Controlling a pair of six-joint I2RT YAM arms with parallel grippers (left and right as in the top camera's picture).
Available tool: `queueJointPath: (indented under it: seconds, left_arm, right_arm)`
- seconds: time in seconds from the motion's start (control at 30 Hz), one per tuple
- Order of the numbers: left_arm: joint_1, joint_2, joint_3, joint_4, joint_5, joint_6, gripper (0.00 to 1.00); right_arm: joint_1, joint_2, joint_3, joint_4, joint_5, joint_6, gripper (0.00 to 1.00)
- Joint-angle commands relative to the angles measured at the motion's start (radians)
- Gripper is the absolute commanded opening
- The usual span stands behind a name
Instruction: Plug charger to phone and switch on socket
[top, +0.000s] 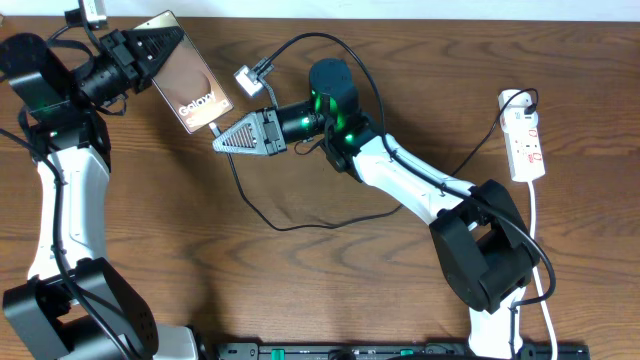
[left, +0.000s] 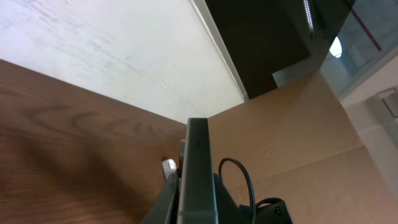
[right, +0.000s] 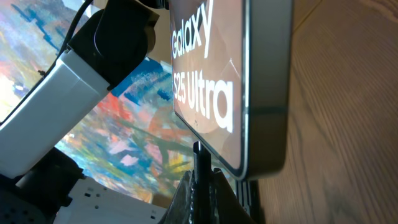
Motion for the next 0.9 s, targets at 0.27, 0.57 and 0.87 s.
queueJointPath:
  seconds: [0.27, 0.57, 0.87]
  left_arm:
    - [-0.005, -0.002, 0.006, 0.011, 0.017, 0.013, 0.07]
    - [-0.005, -0.002, 0.006, 0.011, 0.017, 0.013, 0.07]
    - [-0.005, -0.002, 0.006, 0.011, 0.017, 0.013, 0.07]
  right_arm:
    - [-0.014, -0.005, 0.007, 0.006, 0.007, 0.003, 0.01]
    - [-0.027, -0.005, 0.007, 0.005, -0.004, 0.001, 0.01]
    - [-0.029, -0.005, 0.007, 0.002, -0.006, 0.0, 0.01]
